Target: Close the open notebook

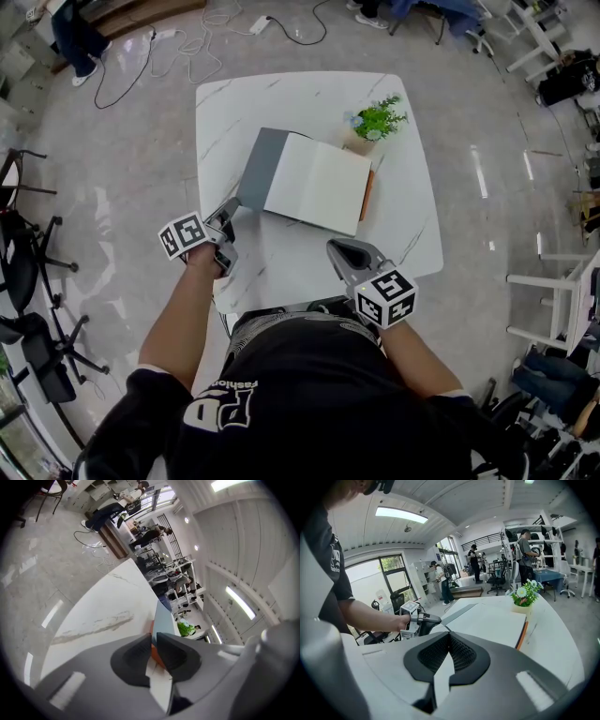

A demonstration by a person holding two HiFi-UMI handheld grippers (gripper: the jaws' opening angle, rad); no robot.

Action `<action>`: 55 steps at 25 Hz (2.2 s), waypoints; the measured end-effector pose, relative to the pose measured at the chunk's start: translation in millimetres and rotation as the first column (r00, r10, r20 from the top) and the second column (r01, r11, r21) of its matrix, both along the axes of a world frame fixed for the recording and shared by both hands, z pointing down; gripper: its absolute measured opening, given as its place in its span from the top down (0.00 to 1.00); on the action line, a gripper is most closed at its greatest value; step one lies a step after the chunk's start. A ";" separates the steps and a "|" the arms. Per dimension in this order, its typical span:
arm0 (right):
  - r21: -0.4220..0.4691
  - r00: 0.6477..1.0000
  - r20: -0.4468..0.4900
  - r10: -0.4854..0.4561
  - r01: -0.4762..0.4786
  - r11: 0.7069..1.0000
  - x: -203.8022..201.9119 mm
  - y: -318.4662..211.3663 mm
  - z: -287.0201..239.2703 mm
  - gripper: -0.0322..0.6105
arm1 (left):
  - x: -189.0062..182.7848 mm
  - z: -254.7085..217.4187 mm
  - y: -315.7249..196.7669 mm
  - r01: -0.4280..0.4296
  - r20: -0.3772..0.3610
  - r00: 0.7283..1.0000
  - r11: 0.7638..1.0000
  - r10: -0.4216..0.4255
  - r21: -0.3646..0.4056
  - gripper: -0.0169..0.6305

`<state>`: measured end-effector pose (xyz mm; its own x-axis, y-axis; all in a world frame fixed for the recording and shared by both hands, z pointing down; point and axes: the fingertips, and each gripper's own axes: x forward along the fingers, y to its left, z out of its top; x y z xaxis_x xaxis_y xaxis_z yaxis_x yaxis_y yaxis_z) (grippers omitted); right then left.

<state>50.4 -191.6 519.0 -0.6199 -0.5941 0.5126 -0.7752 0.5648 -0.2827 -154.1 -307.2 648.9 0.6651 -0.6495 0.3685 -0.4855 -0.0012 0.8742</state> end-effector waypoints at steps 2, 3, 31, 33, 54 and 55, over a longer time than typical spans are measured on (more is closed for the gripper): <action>0.003 1.000 0.001 0.004 -0.004 1.000 1.6 1.4 -1.1 0.95 | -0.1 -4.3 0.1 0.002 0.005 1.000 1.000 -0.003 0.009 0.83; 0.004 1.000 0.001 0.006 -0.006 1.000 2.2 1.7 -1.3 0.95 | -0.3 -6.7 -0.1 0.005 0.006 1.000 1.000 -0.005 0.014 0.83; 0.053 0.999 0.015 0.046 -0.047 0.998 15.7 20.4 -15.6 0.95 | 36.7 -123.8 10.5 -0.176 0.221 0.970 0.925 0.104 0.337 0.85; 0.055 0.999 0.015 0.050 -0.050 0.997 16.7 23.2 -15.7 0.95 | 45.3 -132.7 14.0 -0.214 0.251 0.960 0.907 0.127 0.362 0.85; 0.076 0.993 0.023 0.114 -0.115 0.990 45.5 41.7 -23.1 0.95 | 116.0 -170.4 39.7 -0.406 0.353 0.898 0.801 0.261 0.441 0.85; 0.076 0.993 0.023 0.116 -0.118 0.990 47.1 42.2 -23.2 0.95 | 119.9 -171.6 41.0 -0.418 0.361 0.893 0.793 0.268 0.443 0.85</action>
<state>97.4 -149.4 495.8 -0.5528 -0.7005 0.4513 -0.8323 0.4912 -0.2570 -34.2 -266.2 477.3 0.8034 -0.5381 0.2548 -0.5797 -0.6091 0.5413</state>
